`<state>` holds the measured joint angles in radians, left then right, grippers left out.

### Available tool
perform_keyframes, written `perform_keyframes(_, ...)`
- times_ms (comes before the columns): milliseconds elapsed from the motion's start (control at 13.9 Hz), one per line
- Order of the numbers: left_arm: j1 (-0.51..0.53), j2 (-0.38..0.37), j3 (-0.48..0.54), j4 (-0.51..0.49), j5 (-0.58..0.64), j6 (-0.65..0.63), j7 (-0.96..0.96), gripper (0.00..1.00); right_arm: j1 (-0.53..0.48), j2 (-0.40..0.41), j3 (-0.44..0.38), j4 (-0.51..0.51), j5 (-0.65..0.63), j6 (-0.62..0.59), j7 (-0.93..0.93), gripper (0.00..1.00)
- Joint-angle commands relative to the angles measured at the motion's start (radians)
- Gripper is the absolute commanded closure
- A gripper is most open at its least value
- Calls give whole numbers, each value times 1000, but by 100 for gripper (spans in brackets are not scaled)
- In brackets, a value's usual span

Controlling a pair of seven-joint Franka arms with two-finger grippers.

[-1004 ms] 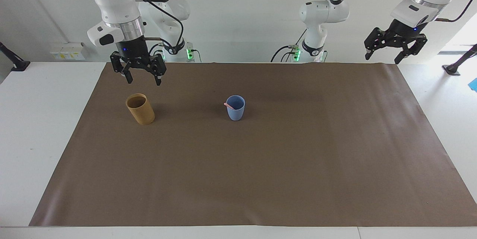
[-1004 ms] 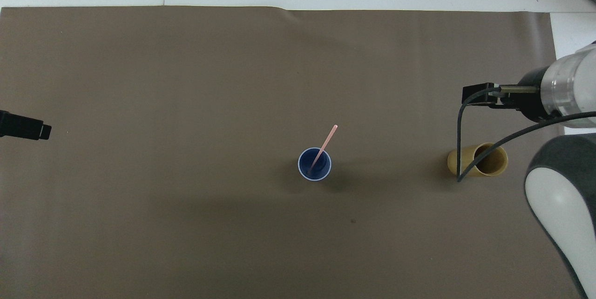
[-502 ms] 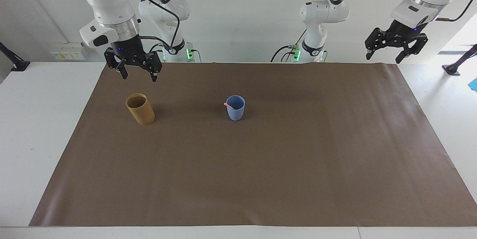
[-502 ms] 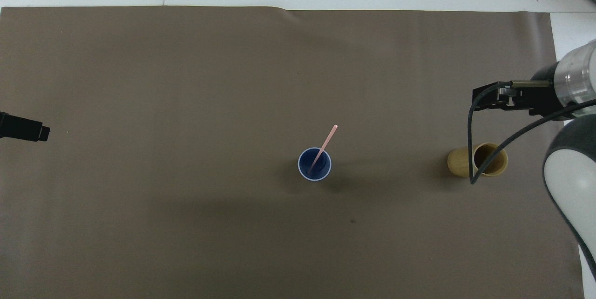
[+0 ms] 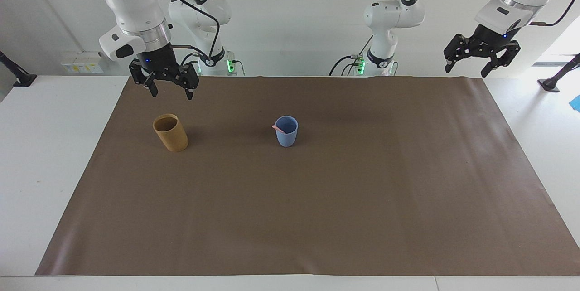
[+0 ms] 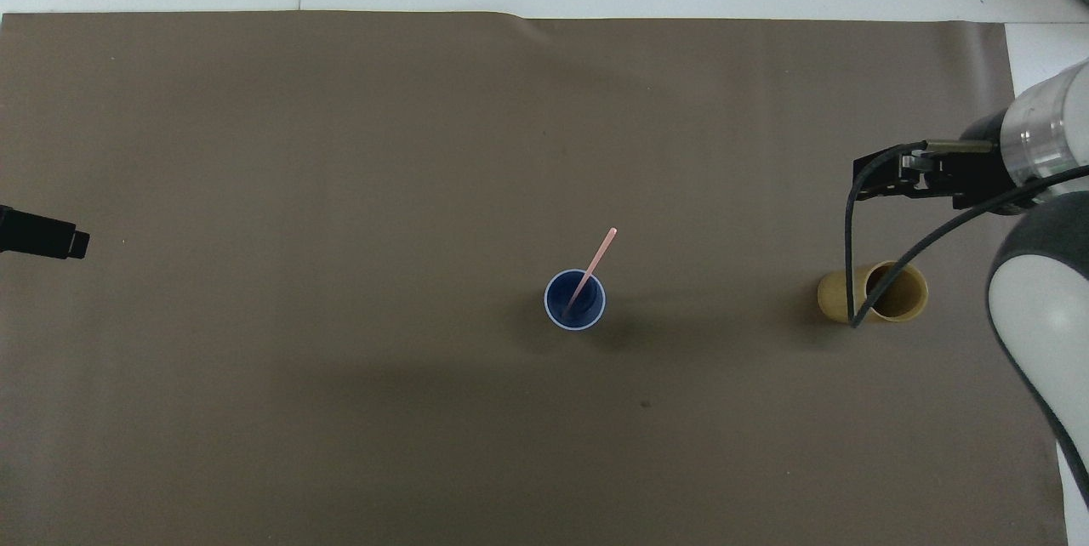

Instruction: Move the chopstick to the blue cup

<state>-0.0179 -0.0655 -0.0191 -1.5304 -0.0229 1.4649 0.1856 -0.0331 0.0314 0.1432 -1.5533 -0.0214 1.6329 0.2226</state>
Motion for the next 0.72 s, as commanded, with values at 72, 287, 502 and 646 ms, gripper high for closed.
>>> perform_keyframes(72,10,-8,-7,7,12,-18,3,0,-27,-54,6,-54,26,15,-22,0)
perform_keyframes(287,12,-8,-7,7,12,-18,3,0,-36,-103,3,-108,28,13,-29,0)
perform_keyframes(502,10,-7,-7,6,12,-18,3,0,-37,-111,4,-120,31,12,-28,0)
perform_keyframes(646,10,-8,-7,6,12,-18,3,0,-37,-110,3,-120,52,15,-29,0)
